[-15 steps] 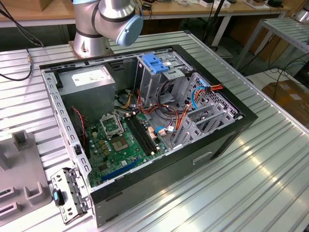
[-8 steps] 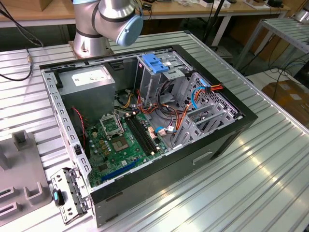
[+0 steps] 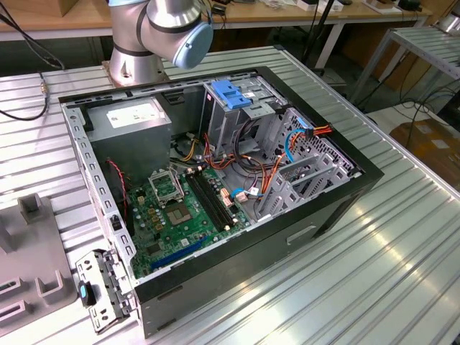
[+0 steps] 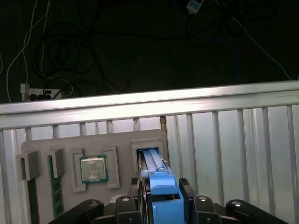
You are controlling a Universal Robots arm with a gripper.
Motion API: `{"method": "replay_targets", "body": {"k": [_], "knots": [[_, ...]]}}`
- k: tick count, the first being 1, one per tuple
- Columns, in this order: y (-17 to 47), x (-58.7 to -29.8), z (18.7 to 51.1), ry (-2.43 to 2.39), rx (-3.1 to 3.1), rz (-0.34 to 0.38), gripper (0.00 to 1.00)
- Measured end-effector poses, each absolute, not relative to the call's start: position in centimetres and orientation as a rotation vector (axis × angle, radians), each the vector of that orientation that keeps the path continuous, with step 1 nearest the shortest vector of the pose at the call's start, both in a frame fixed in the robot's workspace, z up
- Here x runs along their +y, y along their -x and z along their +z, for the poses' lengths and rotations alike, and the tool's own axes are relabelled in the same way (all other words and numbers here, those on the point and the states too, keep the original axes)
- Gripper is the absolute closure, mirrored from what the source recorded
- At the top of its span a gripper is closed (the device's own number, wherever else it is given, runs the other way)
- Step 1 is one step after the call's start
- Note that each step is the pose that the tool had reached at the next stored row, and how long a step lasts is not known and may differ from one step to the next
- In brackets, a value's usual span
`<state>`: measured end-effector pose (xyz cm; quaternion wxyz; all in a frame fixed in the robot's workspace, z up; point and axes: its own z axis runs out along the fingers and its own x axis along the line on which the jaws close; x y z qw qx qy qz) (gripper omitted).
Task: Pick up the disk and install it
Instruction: 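Pick up the disk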
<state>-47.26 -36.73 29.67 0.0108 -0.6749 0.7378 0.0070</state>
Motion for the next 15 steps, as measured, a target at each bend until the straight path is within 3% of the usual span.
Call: {"method": "replay_targets", "body": {"k": [15], "knots": [[47.26, -37.16, 29.56, 2.107, 2.303, 0.020, 0.55]]}}
